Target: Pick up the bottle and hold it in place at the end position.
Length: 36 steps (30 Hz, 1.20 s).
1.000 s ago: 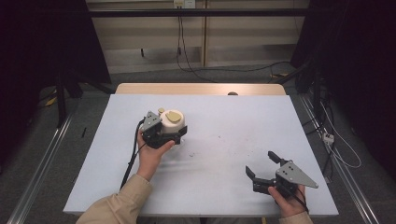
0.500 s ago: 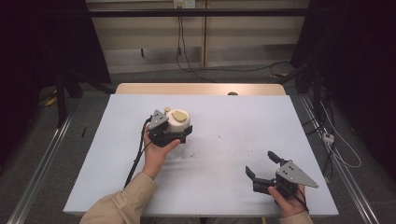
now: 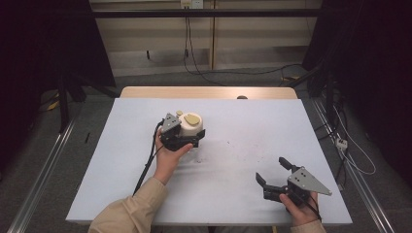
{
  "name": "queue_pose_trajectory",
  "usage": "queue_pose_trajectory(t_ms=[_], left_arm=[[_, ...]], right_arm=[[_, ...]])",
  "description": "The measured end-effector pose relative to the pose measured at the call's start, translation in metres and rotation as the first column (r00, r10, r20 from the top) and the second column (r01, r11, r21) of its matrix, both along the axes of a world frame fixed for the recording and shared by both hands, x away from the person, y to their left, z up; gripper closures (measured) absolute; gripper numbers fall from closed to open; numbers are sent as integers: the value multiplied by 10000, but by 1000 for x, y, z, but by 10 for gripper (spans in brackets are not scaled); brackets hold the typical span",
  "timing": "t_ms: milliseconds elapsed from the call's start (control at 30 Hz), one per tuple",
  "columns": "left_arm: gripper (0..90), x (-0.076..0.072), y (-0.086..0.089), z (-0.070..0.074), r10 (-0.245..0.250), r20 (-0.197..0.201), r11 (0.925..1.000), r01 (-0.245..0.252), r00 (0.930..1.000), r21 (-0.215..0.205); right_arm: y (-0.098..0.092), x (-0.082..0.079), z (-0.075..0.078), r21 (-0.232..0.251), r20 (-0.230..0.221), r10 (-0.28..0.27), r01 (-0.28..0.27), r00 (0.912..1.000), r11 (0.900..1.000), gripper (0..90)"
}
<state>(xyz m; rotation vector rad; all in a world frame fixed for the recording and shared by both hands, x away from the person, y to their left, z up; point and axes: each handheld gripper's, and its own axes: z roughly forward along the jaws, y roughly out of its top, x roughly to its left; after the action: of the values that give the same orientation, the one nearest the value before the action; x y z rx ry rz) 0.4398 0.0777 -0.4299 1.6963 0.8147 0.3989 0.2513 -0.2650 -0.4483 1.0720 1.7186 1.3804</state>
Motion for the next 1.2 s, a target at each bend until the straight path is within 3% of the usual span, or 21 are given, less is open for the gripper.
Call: queue_pose_trajectory(t_ms=[1200], left_arm=[[63, 6, -18, -4, -216, -54, 9998, 216, 9998, 9]], right_arm=[[-3, -3, -1, -12, -60, -136, 136, 9999, 9999, 46]])
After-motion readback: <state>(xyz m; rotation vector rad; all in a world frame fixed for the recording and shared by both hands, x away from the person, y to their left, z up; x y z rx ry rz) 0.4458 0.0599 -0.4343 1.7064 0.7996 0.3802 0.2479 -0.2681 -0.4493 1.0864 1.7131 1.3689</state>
